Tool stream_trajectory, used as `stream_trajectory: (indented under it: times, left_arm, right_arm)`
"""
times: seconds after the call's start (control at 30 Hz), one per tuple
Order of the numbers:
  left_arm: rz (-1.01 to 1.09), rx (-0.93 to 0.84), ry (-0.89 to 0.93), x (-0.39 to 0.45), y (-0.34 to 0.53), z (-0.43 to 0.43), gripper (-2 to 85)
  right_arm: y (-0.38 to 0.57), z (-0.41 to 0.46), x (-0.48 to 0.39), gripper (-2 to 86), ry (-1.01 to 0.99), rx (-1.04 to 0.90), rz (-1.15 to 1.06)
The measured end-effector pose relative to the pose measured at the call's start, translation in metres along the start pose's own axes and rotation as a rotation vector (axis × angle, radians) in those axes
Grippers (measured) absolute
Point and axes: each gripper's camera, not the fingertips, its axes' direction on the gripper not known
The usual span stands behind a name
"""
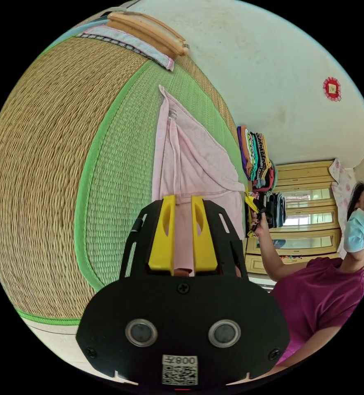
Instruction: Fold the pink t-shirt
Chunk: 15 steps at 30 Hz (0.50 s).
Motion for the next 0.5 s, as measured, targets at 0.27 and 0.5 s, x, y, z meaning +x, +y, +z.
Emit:
stream_trajectory:
  times: [0.27,0.5]
  left_arm:
    - [0.058,0.009,-0.086,0.028,-0.003,0.003,6.4]
    - [0.076,-0.024,-0.145,0.041,-0.01,0.018,4.8]
  right_arm:
    - [-0.003,0.008,-0.059,6.8,0.148,0.001,-0.059]
    - [-0.015,0.024,-0.122,7.3,0.378,-0.008,-0.157]
